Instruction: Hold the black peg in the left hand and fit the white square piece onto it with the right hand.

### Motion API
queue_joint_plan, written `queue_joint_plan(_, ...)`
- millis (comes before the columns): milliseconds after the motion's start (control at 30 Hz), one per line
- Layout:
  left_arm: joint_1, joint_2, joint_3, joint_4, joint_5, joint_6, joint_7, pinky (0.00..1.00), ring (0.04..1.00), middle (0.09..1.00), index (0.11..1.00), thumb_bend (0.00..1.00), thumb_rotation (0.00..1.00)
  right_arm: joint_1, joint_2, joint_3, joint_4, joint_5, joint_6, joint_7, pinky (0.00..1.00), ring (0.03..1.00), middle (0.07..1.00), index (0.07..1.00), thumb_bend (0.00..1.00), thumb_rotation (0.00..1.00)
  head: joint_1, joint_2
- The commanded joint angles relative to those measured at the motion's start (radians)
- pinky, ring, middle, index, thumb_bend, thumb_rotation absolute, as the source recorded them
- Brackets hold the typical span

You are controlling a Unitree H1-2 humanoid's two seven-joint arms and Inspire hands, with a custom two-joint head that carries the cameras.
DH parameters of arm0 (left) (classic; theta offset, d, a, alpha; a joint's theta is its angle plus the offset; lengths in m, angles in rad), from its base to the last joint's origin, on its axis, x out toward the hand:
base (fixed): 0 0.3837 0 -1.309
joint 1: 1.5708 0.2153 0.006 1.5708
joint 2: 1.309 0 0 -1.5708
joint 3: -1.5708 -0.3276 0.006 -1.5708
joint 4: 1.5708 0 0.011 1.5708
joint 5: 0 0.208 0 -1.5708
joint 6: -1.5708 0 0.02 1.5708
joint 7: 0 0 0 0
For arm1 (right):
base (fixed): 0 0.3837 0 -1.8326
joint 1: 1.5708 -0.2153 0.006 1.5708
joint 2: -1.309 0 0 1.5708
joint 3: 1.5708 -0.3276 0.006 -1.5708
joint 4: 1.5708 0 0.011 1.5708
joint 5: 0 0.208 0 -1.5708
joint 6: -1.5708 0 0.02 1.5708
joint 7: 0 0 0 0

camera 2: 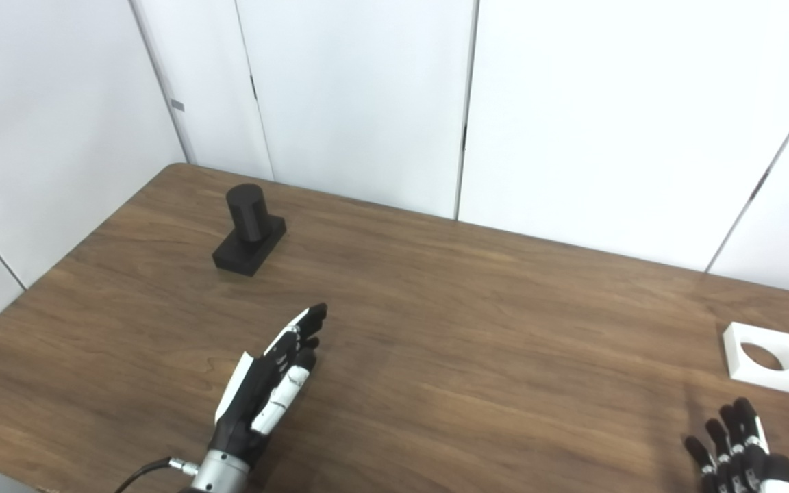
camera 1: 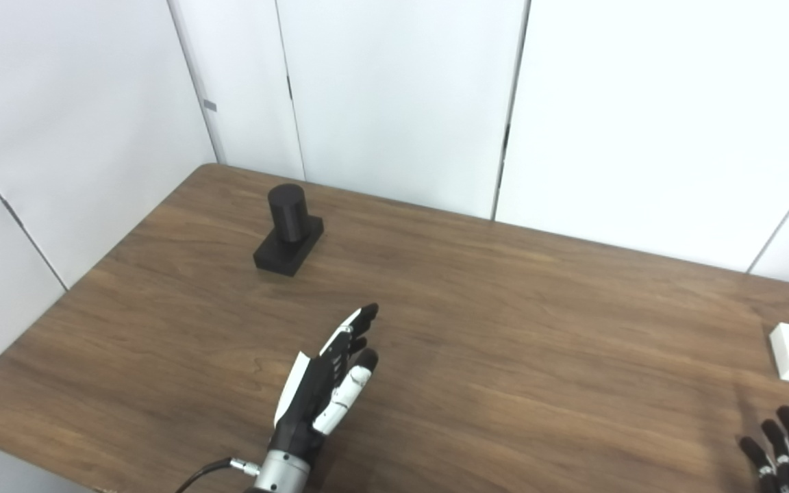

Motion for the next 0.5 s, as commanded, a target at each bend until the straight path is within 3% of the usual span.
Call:
queue_joint_plan(0,0.016,-0.106,-0.024,0.073,0.011,-0.025,0.016,0.94,0.964,0.953,0.924,0.65,0.80,0.003,-0.008,-0.008,0.012,-0.007,0.009,0.004,1.00,0.985,0.992,0.989,0.71,1.00,0.001,0.001)
queue_joint_plan(300,0.035,-0.118,-0.019,0.036,0.064,0.000,0.076,0.93,0.949,0.939,0.915,0.58,0.61,0.013,-0.012,-0.010,0.017,-0.014,0.001,0.009,1.00,0.975,0.975,0.966,0.73,1.00,-0.006,-0.015)
queue_joint_plan(333,0.041,-0.116,-0.018,0.009,0.076,0.017,0.083,0.93,0.944,0.934,0.914,0.57,0.47,0.016,-0.011,-0.010,0.014,-0.016,0.002,0.008,1.00,0.980,0.976,0.969,0.73,1.00,-0.004,-0.016)
queue_joint_plan(367,0.045,-0.114,-0.017,-0.011,0.085,0.029,0.088,0.92,0.936,0.931,0.916,0.56,0.40,0.018,-0.010,-0.011,0.012,-0.017,0.002,0.008,1.00,0.984,0.977,0.970,0.73,1.00,-0.003,-0.016)
queue_joint_plan(467,0.046,-0.097,-0.007,-0.098,0.162,0.094,0.111,0.87,0.918,0.925,0.915,0.57,0.28,0.024,-0.010,-0.013,0.015,-0.011,-0.009,0.016,1.00,0.990,0.979,0.972,0.74,1.00,-0.004,-0.015)
